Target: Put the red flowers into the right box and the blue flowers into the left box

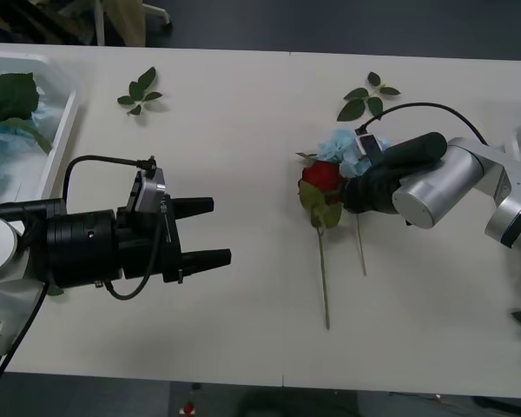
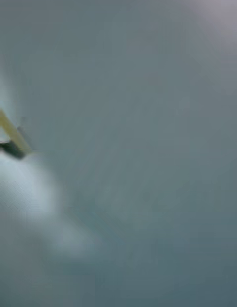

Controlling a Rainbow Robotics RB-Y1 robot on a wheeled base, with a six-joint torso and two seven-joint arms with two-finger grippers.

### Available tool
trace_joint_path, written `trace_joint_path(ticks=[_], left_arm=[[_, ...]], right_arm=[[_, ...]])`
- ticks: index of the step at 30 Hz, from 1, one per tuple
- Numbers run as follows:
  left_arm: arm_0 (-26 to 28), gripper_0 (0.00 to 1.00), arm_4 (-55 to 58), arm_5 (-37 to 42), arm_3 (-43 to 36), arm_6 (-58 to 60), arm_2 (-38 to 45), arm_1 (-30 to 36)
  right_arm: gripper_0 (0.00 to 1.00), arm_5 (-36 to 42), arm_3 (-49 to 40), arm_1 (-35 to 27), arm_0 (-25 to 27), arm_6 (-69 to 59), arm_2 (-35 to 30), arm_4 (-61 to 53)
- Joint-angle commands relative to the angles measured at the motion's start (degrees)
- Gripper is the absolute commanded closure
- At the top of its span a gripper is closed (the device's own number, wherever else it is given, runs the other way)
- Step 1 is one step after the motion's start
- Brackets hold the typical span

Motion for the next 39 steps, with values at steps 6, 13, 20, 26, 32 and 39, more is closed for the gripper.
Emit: trace_joint_path(ticks=[6,13,20,26,32,39], left_arm=[[-1.0,0.00,0.7,0.2,-1.1,-1.6,-0.3,0.8],[-1.0,0.00,0.7,0.2,-1.1,-1.6,-0.3,0.8],[-1.0,0.00,0.7,0.2,-1.1,-1.6,-0.3,0.8],[-1.0,0.00,0.7,0.2,-1.1,-1.6,-0.3,0.8],[-1.0,0.00,0.7,0.2,-1.1,-1.6,-0.3,0.8],[-1.0,0.00,0.7,0.2,-1.1,-1.6,-0.3,0.8]], right_arm=[[1.00,-0.9,-0.1,0.1,0.0,2.4,0.1,-0.9],[1.00,-0.8,-0.8,-1.0,-0.2,2.6,-1.7,-3.8],[1.00,3.7,-4.5,-2.8,-0.1,4.3,-8.0,-7.4],[1.00,3.7,-7.6,-5.4,1.3,6.3,-13.1,-13.5],[1.00,3.7,-10.9,-7.2,4.1,14.0,-19.1,-18.6],[1.00,7.7,-14.1,-7.1,7.4,28.6,-28.7,-27.8]])
